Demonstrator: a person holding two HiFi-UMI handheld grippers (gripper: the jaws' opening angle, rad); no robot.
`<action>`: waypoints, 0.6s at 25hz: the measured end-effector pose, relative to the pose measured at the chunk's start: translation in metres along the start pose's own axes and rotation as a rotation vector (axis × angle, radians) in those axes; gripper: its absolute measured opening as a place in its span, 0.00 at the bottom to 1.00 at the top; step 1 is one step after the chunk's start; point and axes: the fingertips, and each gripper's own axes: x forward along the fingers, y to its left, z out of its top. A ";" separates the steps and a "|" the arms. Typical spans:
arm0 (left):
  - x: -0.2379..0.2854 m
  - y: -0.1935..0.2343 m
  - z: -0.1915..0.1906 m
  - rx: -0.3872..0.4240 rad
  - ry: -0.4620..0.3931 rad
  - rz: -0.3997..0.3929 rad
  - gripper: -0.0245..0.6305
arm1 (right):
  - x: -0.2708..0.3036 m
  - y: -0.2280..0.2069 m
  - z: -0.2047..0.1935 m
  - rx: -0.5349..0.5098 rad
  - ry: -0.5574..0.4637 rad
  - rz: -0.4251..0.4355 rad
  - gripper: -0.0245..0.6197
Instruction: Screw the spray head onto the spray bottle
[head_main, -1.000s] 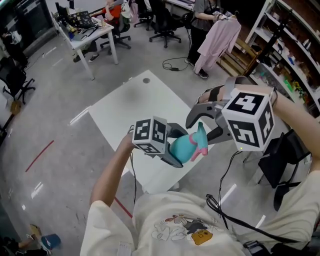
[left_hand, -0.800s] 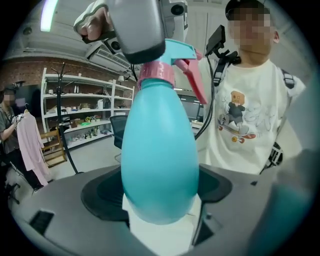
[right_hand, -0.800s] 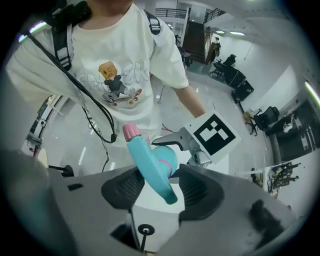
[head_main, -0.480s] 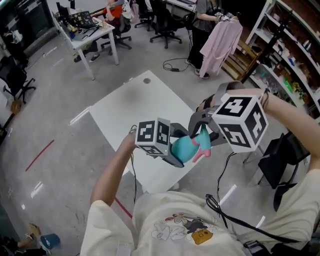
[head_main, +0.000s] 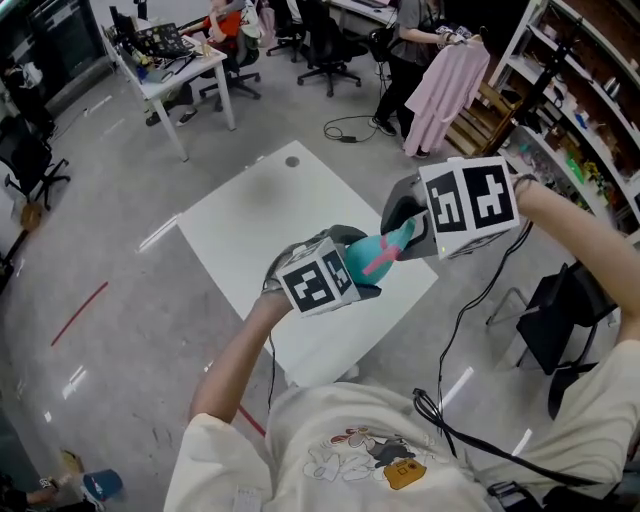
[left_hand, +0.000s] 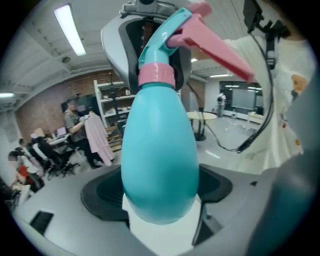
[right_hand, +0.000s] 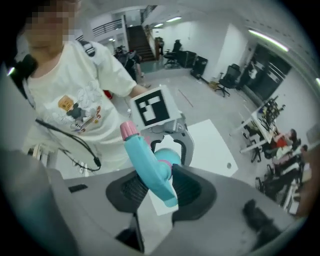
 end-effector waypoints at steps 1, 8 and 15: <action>-0.001 0.011 -0.001 -0.015 0.017 0.092 0.66 | -0.001 -0.007 -0.001 0.060 -0.008 -0.018 0.25; -0.015 0.064 -0.010 -0.201 0.054 0.555 0.66 | -0.005 -0.048 -0.002 0.566 -0.103 -0.130 0.25; -0.005 0.061 -0.022 -0.290 0.013 0.521 0.66 | -0.003 -0.058 -0.002 0.489 -0.060 -0.262 0.28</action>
